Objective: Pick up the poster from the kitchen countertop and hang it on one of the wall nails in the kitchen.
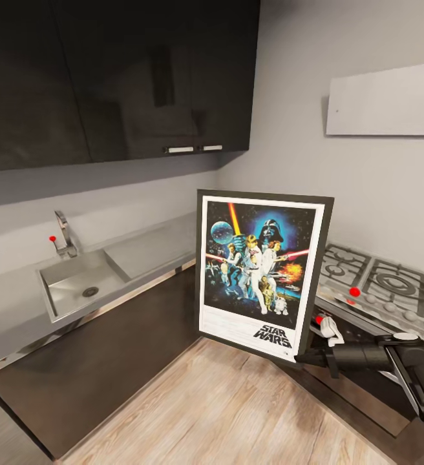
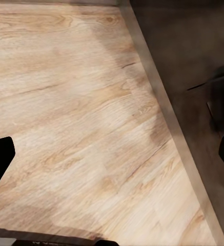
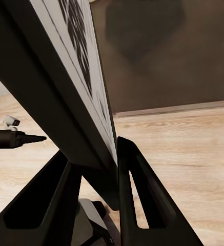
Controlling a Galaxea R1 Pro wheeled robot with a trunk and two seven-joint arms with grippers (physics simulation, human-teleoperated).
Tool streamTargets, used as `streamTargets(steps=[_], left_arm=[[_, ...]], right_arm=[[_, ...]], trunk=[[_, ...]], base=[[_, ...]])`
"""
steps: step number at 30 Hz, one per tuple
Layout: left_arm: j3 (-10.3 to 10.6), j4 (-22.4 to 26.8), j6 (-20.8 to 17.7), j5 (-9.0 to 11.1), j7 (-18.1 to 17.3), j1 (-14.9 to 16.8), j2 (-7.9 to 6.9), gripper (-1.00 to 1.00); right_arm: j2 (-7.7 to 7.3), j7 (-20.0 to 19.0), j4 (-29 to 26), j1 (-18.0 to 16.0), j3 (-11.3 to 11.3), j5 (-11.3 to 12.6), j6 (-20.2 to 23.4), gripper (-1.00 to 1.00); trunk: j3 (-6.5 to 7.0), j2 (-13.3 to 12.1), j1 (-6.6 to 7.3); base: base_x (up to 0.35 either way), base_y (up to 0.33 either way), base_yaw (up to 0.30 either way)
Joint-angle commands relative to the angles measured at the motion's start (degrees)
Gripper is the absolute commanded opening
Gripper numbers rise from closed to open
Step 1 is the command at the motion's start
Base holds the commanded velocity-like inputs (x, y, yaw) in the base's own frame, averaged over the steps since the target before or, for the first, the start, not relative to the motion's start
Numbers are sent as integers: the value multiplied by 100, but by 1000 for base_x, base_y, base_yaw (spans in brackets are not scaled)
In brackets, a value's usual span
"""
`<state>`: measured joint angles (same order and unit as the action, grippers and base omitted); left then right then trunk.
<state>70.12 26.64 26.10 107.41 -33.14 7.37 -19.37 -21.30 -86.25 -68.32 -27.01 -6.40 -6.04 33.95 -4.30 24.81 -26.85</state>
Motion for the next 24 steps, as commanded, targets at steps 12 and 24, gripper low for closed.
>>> streamTargets(steps=[12,24], left_arm=[[46,6,27,61,-17,10,-5,100],[46,8,27,61,-17,10,-5,100]], right_arm=[[3,-48,-6,-6,-10,-44,68,-100],[3,-49,-6,-6,-10,-43,68,-100]], trunk=[[78,-190,107],[78,-190,107]], base=[[0,0,0],[0,0,0]])
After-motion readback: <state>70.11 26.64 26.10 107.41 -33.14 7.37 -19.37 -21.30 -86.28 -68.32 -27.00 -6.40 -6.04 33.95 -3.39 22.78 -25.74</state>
